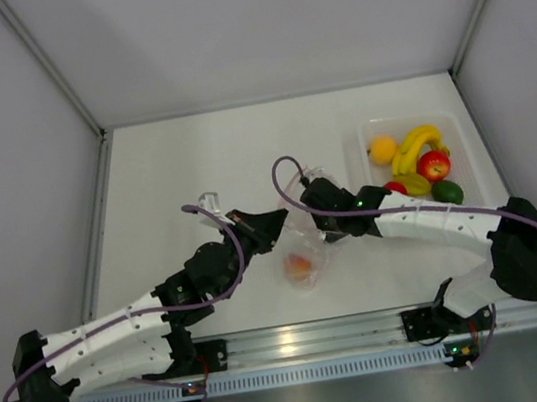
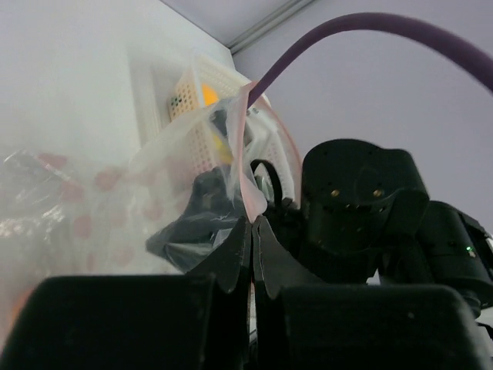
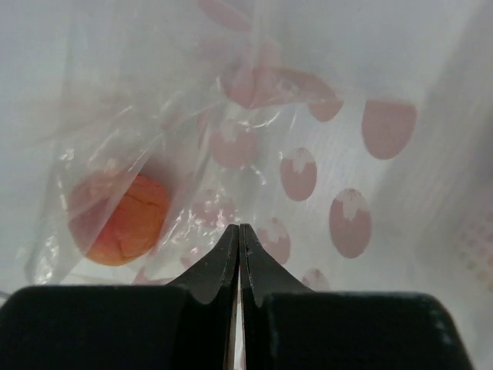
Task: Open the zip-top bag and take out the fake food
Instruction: Pick up the fake fruit from the zipper food storage bag.
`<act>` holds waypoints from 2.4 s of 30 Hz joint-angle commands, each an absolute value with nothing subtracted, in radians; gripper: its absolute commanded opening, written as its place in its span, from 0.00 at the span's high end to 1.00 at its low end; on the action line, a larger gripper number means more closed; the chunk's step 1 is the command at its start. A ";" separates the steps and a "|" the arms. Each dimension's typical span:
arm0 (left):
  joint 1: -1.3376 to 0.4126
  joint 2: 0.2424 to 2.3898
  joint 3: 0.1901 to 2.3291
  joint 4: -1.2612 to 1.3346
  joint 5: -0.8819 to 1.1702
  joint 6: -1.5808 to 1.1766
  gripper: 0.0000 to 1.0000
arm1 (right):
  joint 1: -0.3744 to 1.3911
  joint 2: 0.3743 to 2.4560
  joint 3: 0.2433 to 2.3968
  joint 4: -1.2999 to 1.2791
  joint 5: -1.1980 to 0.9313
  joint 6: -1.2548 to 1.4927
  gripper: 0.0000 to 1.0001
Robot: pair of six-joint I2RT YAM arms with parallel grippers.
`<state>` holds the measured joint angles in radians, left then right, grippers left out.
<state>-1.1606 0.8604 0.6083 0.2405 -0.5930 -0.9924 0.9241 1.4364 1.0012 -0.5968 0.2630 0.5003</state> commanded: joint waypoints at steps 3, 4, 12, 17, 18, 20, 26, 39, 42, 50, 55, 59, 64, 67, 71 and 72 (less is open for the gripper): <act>-1.163 0.821 0.643 0.367 -0.637 -0.970 1.00 | 0.779 1.359 1.054 -0.837 0.455 0.433 1.00; -1.164 0.810 0.621 0.368 -0.649 -0.968 1.00 | 0.773 1.368 1.087 -0.857 0.477 0.428 1.00; -1.163 0.822 0.543 0.365 -0.614 -0.945 1.00 | 0.793 1.442 1.132 -0.876 0.439 0.417 0.97; -1.163 0.793 0.463 0.365 -0.635 -0.985 1.00 | 0.851 1.473 1.155 -0.896 0.458 0.451 0.92; -1.164 0.776 0.445 0.365 -0.643 -0.986 1.00 | 0.860 1.492 1.163 -0.903 0.472 0.460 0.92; -1.164 0.756 0.436 0.364 -0.650 -0.982 1.00 | 0.888 1.512 1.173 -0.940 0.515 0.483 0.92; -1.164 0.723 0.428 0.361 -0.653 -0.951 1.00 | 0.937 1.557 1.197 -0.951 0.496 0.502 0.79; -1.167 0.752 0.406 0.364 -0.649 -0.986 1.00 | 0.969 1.470 1.143 -0.718 0.206 0.512 0.75; -1.177 0.756 0.408 0.365 -0.656 -0.989 1.00 | 0.974 1.497 1.158 -0.735 0.198 0.514 0.73; -1.197 0.762 0.402 0.365 -0.681 -0.999 1.00 | 1.005 1.543 1.146 -0.778 0.232 0.499 0.69; -1.198 0.759 0.405 0.364 -0.690 -0.994 1.00 | 1.019 1.539 1.143 -0.787 0.218 0.479 0.66; -1.198 0.755 0.400 0.364 -0.701 -0.988 1.00 | 1.019 1.528 1.137 -0.799 0.204 0.453 0.65; -1.198 0.755 0.400 0.364 -0.707 -0.985 1.00 | 1.019 1.529 1.128 -0.804 0.170 0.404 0.62; -1.198 0.756 0.397 0.362 -0.710 -0.982 1.00 | 1.017 1.520 1.121 -0.801 0.114 0.364 0.61; -1.198 0.752 0.394 0.362 -0.716 -0.980 1.00 | 1.017 1.523 1.123 -0.818 0.066 0.311 0.61; -1.198 0.752 0.393 0.362 -0.718 -0.980 1.00 | 1.019 1.528 1.123 -0.824 0.064 0.296 0.61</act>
